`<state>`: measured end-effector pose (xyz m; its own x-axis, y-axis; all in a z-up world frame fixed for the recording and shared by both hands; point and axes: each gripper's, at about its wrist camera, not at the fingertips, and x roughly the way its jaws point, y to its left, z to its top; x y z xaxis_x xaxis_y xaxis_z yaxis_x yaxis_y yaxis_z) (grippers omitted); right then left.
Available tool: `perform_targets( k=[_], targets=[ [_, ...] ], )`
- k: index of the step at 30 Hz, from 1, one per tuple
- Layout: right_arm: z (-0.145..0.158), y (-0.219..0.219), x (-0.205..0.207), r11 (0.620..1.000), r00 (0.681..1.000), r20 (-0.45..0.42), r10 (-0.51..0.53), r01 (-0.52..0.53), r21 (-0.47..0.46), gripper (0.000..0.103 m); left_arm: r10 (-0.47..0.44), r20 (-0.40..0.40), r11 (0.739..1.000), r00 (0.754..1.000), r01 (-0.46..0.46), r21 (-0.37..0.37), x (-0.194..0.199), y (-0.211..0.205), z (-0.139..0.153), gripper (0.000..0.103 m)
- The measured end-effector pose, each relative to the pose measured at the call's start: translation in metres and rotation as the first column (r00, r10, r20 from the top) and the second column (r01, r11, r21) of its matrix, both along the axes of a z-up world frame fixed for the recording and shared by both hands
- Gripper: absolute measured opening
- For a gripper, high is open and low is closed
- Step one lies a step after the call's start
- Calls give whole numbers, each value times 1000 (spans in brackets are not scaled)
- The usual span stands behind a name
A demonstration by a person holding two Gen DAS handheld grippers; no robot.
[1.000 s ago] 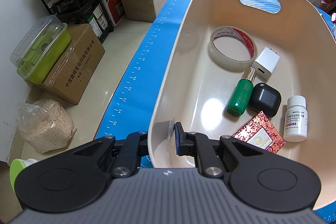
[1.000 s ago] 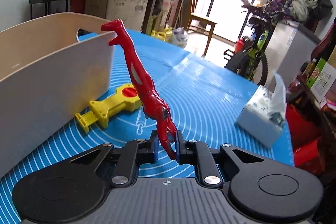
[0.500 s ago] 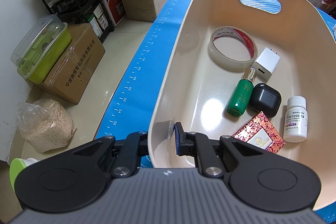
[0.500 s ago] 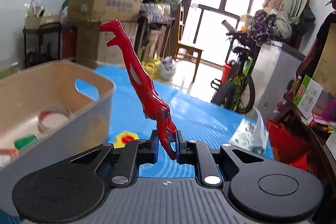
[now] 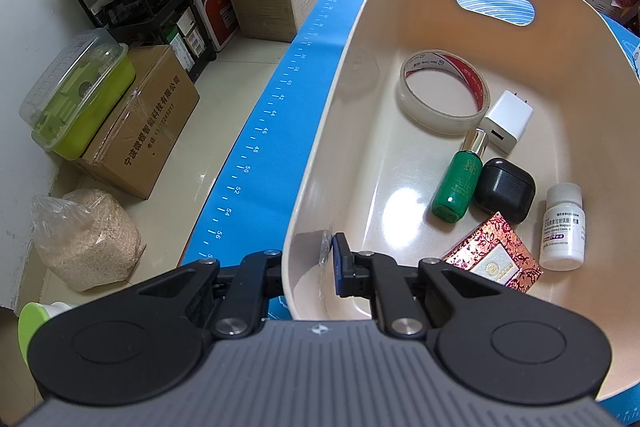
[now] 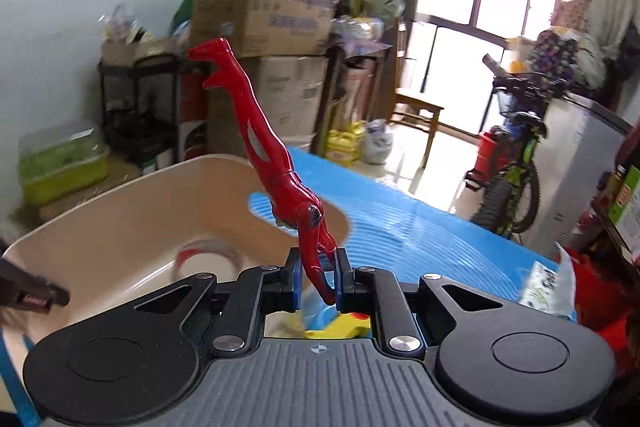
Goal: Organize rigid objects
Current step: 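Carry the red toy figure into the basket and release it with the right tool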
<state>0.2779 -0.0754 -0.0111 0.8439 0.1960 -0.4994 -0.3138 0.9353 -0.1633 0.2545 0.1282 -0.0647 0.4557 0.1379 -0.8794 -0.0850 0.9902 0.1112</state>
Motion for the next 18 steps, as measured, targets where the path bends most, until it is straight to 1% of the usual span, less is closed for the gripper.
perform_targets(
  k=[3,10,13,16,18],
  targets=[
    [-5,19,-1,999,999,-23,27,-28,-45,25,-2,0,1000,1000,2,-1,0,-1,-1,16],
    [-18,48,1,992,990,-117,75,-87,-96,26,-4,-1,1000,1000,4,-5,1,-1,-2,16],
    [-26,55,0,987,986,-146,81,-99,-123,27,-4,-1,1000,1000,4,-5,1,-1,-2,16],
    [-31,56,0,986,979,-183,86,-111,-127,32,-4,-1,1000,1000,4,-5,1,-1,-1,16],
    [-31,54,1,987,973,-209,98,-123,-108,40,-4,-1,1000,1000,4,-5,1,-1,-1,16]
  ],
)
